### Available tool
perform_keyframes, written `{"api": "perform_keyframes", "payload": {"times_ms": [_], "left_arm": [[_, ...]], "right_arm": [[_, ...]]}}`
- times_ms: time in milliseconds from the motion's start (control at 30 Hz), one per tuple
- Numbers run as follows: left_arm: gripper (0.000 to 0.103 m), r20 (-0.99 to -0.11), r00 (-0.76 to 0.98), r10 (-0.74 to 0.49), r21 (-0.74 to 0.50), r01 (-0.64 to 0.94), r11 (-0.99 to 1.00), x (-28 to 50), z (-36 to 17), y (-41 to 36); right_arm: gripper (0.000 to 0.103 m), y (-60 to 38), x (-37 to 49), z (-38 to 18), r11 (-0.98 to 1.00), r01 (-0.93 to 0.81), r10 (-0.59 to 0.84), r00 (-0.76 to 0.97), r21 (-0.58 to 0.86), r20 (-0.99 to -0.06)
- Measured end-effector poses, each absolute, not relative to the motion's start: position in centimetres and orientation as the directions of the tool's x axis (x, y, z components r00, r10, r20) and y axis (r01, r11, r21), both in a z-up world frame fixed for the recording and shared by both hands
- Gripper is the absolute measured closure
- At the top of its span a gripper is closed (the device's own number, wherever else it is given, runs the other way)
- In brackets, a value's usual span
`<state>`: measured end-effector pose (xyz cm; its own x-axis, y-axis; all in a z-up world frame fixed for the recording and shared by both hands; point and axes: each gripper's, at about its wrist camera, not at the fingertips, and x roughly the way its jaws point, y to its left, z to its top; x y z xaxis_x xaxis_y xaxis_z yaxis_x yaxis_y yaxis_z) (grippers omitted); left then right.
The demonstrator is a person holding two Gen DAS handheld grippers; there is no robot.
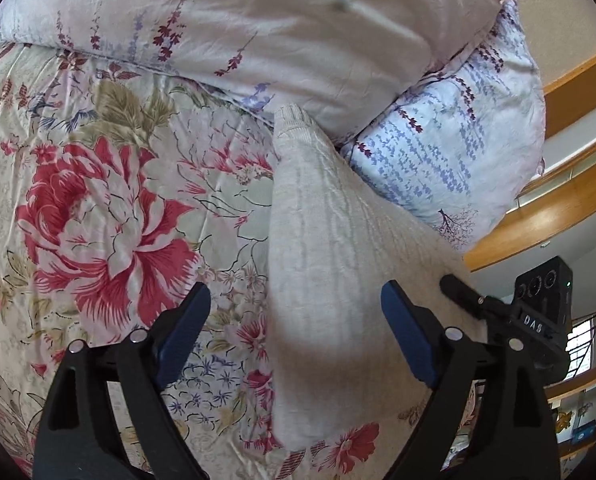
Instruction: Fold small clothes
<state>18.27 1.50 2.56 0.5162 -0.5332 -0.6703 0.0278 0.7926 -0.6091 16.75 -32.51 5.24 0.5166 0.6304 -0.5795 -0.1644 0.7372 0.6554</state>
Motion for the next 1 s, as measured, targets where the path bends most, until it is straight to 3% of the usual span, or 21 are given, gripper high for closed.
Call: {"api": "perform_keyframes", "payload": {"times_ms": [200, 367, 533, 667, 833, 900, 1000], "left_arm": [[0.011, -0.658, 0.498, -0.564, -0.603, 0.101, 0.792, 17.7, 3.1, 0.0], [0.011, -0.662, 0.485, -0.572, -0.565, 0.179, 0.806, 17.0, 3.8, -1.9], [0.003, -0.706, 0.445, -0.551, -0.499, 0.240, 0.833, 16.4, 3.9, -4.6], [0.002, -0.720, 0.425, -0.549, -0.474, 0.276, 0.836, 16.0, 3.8, -6.2], [0.002, -0.729, 0.422, -0.539, -0.473, 0.259, 0.842, 15.8, 2.9, -6.8], [0.002, -0.718, 0.430, -0.547, -0.487, 0.249, 0.837, 15.6, 2.4, -6.9], [0.002, -0.723, 0.427, -0.543, -0.474, 0.264, 0.840, 15.6, 2.2, -7.3]], "right_arm": [[0.085, -34.4, 16.1, 7.5, 0.854, -0.171, 0.490, 0.582, 0.491, -0.648], [0.085, -39.0, 15.2, 6.8, 0.942, -0.071, 0.298, 0.627, 0.328, -0.720], [0.085, -41.6, 15.1, 2.8, 0.932, 0.009, 0.296, 0.556, 0.362, -0.777], [0.085, -41.0, 14.9, 3.3, 0.941, -0.005, 0.273, 0.600, 0.337, -0.752], [0.085, -39.4, 12.8, 6.2, 0.972, -0.084, 0.212, 0.724, 0.220, -0.656], [0.085, -39.6, 13.5, 5.0, 0.983, -0.055, 0.164, 0.689, 0.176, -0.706], [0.079, -41.2, 14.7, 2.1, 0.965, 0.004, 0.206, 0.614, 0.264, -0.762]]}}
